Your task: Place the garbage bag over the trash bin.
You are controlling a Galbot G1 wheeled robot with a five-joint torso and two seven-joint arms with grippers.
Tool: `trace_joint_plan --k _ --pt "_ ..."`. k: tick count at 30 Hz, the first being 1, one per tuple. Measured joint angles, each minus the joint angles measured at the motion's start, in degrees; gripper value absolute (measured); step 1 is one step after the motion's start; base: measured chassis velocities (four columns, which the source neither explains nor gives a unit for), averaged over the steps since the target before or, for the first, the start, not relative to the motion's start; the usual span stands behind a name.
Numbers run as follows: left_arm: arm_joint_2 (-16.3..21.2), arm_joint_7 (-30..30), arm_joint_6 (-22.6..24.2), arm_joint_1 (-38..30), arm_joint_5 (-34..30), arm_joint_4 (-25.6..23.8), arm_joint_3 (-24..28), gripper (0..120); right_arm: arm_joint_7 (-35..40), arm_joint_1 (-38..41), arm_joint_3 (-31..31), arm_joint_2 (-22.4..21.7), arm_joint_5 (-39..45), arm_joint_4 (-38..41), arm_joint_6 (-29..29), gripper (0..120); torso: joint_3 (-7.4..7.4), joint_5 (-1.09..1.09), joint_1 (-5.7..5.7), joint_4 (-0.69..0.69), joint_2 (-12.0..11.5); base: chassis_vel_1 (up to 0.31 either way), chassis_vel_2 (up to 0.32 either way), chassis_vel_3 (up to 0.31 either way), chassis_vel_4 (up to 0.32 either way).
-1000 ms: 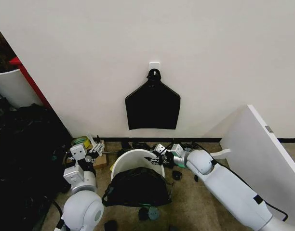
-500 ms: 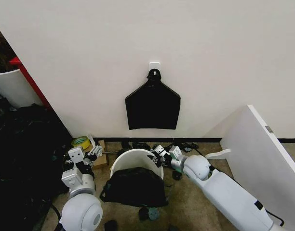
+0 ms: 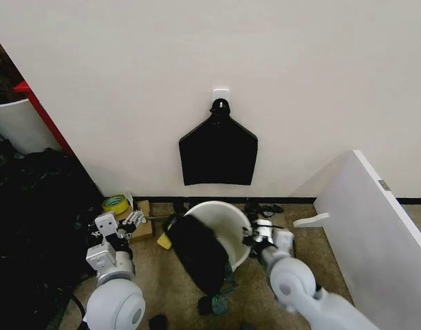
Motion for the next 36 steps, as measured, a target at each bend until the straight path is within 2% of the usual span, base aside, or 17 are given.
trace_joint_plan --k 3,11,16,20,22,27,29,32,35,36 --pt "-0.2 -0.2 0.1 0.1 -0.2 0.2 0.6 100 4.1 -4.0 1.6 2.5 -0.4 0.6 3.4 1 0.00 0.00 0.00 0.02 0.0 0.000 0.000 0.000 0.000" --pt "-0.3 -0.7 0.1 1.5 0.0 -0.6 0.7 100 7.4 -7.7 1.6 8.3 -4.0 0.0 10.5 1 0.00 -0.01 0.01 0.02 0.0 0.000 0.000 0.000 0.000" --pt "-0.1 -1.1 0.1 2.1 0.1 -0.9 0.5 100 7.5 -8.6 1.0 9.5 -7.4 -0.3 12.5 1 0.01 0.02 0.01 0.03 0.0 0.000 0.000 0.000 0.000" --pt "0.1 -1.3 0.0 2.3 0.4 0.0 0.6 100 7.5 -10.4 -0.5 9.4 -15.6 3.2 13.2 16 0.01 -0.01 0.01 0.02 0.0 0.000 0.000 0.000 0.000" --pt "0.1 -1.3 0.0 2.3 0.4 0.1 0.7 100 7.9 -10.6 -0.9 9.4 -17.0 3.8 13.1 20 0.01 -0.01 0.01 0.02 0.0 0.000 0.000 0.000 0.000" --pt "-0.2 -1.4 -0.1 1.8 1.0 1.4 2.0 100 6.8 -12.0 -2.3 8.4 -29.7 6.5 14.3 43 0.01 0.00 0.01 0.01 0.0 0.000 0.000 0.000 0.000" --pt "-0.2 -1.4 -0.1 1.7 1.1 1.5 2.2 100 6.1 -12.0 -2.3 8.2 -30.4 6.6 14.5 45 0.01 0.00 0.01 0.01 0.0 0.000 0.000 0.000 0.000" --pt "-0.3 -1.4 0.0 1.3 1.2 1.9 2.7 100 1.0 -11.8 -2.5 6.3 -31.1 7.5 14.9 59 0.01 0.01 0.01 0.02 0.0 0.000 0.000 0.000 0.000" --pt "-0.1 -1.4 0.2 1.3 1.3 2.5 3.1 100 -6.3 -11.3 -3.0 3.8 -30.8 9.2 13.9 69 0.01 0.01 0.01 0.02 0.0 0.000 0.000 0.000 0.000" --pt "-0.1 -1.4 0.2 1.3 1.3 2.5 3.1 100 -6.3 -11.3 -3.0 3.8 -30.8 9.2 13.9 69 0.01 0.01 0.01 0.02 0.0 0.000 0.000 0.000 0.000"
